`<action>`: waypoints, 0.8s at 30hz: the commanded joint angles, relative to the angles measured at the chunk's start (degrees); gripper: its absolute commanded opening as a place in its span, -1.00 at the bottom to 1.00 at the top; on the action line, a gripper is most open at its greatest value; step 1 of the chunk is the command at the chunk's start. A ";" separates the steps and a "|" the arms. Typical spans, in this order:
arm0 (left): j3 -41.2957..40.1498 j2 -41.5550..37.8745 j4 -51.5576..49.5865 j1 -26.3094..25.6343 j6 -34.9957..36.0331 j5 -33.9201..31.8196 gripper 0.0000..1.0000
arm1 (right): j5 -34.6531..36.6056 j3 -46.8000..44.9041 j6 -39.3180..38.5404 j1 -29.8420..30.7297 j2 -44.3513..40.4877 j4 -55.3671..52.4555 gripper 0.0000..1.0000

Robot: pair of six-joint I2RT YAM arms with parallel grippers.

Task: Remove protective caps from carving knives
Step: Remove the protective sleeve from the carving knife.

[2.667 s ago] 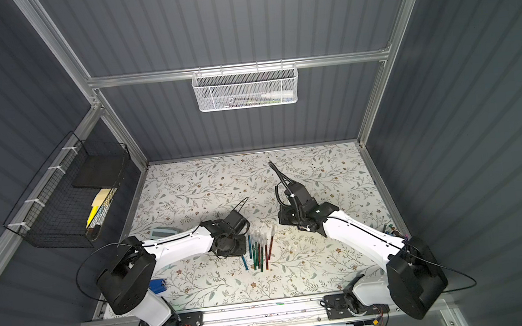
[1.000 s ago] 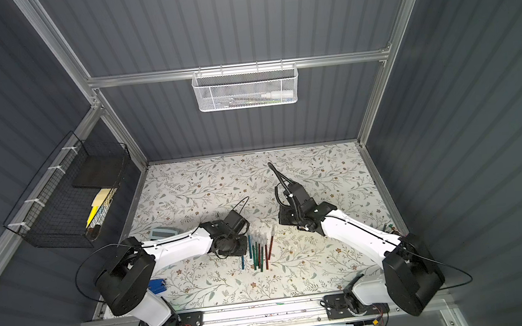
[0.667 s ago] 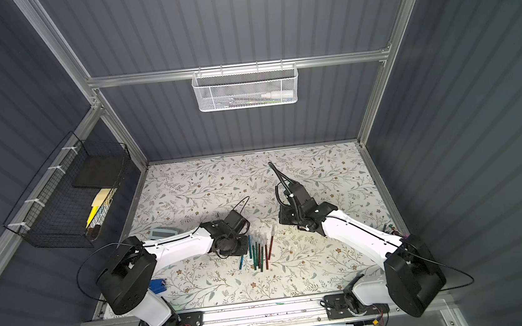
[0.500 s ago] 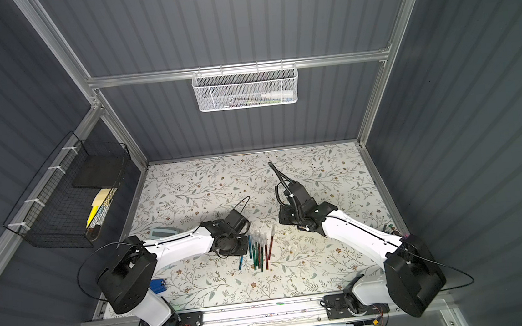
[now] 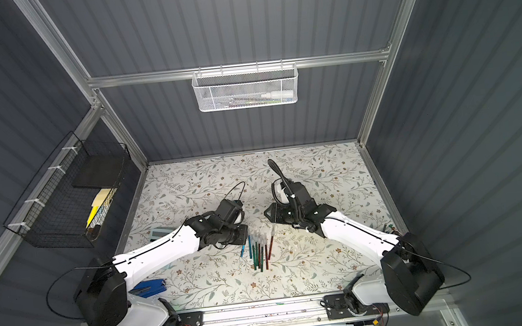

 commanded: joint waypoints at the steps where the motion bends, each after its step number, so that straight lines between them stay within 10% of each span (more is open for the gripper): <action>1: 1.75 -1.63 1.11 -0.29 2.10 1.64 -0.93 | -6.94 1.12 3.20 0.03 1.72 4.37 -0.09; 24: 3.53 -1.25 0.54 -0.32 1.94 3.06 -0.95 | -6.25 5.42 3.81 4.21 7.41 6.09 -0.08</action>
